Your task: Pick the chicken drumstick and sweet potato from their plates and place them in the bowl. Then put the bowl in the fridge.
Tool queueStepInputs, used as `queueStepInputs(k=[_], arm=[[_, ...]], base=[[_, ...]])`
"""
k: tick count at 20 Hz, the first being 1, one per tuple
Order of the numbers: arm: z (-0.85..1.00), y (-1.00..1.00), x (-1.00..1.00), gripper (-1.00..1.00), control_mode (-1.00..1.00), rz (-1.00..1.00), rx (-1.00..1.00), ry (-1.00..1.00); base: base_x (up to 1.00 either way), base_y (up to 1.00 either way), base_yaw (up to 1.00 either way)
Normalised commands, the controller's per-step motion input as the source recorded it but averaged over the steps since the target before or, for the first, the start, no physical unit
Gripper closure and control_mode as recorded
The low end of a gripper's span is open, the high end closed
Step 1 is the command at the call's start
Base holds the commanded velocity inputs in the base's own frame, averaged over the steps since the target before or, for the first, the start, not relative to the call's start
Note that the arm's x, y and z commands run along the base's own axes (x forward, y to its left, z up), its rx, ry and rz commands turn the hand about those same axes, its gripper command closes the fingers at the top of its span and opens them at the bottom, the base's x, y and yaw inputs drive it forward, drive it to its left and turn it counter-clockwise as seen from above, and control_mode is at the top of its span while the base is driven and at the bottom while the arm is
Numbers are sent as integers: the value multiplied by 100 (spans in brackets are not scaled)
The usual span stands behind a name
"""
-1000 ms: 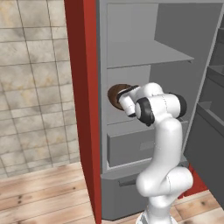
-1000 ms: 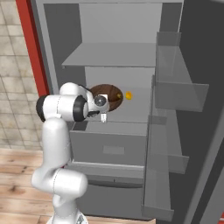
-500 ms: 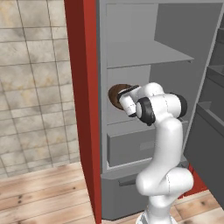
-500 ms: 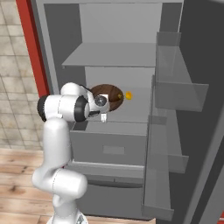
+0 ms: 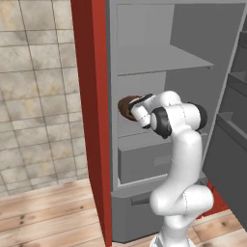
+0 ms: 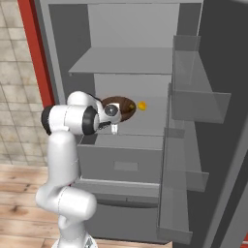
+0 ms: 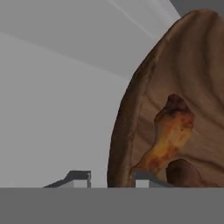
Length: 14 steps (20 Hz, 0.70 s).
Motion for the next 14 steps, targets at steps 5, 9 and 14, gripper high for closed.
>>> queueStepInputs(k=[5,9,14], arm=[[26,3,-7,-100,-100,4,0,-8],[36,0,-29,-100,-100,3,0,-6],[22,-1,-50,-100,-100,0,-8,0]], base=[[0,0,0],[0,0,0],[0,0,0]])
